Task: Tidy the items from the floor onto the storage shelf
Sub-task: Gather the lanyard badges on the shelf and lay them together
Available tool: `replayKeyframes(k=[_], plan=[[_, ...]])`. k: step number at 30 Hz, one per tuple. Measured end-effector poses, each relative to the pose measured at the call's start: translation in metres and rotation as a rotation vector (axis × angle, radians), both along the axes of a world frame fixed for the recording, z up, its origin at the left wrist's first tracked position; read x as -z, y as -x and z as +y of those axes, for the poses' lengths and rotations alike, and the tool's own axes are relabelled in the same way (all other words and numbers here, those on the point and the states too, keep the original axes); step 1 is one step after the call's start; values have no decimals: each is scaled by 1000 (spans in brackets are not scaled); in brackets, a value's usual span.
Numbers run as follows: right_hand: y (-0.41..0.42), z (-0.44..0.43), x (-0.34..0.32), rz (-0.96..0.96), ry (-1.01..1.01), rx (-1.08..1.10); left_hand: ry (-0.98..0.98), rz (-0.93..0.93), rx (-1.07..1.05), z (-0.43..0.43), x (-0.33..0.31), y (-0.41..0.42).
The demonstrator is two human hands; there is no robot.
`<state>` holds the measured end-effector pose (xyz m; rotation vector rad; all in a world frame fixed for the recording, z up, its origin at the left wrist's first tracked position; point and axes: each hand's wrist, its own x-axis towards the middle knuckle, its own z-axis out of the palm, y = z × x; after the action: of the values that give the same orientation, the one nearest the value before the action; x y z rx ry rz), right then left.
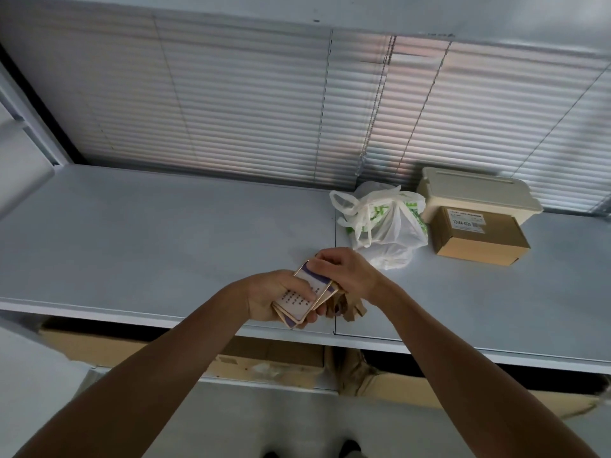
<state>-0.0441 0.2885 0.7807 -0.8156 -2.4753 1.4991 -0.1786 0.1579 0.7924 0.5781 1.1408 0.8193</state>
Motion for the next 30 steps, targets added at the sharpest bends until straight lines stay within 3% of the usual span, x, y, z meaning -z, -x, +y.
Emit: replayKeyframes(k=[5, 14, 19, 27, 30], plan=[[0, 5, -18, 22, -121, 72, -36, -68, 6, -3, -7, 4], [11, 26, -43, 22, -179, 110, -148, 263, -112, 4, -27, -9], [10, 33, -40, 62, -193, 160, -173, 143, -102, 7, -32, -14], [5, 46, -38, 11, -99, 88, -109, 211, -42, 17, -40, -15], [-2, 53, -40, 147, 45, 75, -143, 274, -94, 23, -41, -12]])
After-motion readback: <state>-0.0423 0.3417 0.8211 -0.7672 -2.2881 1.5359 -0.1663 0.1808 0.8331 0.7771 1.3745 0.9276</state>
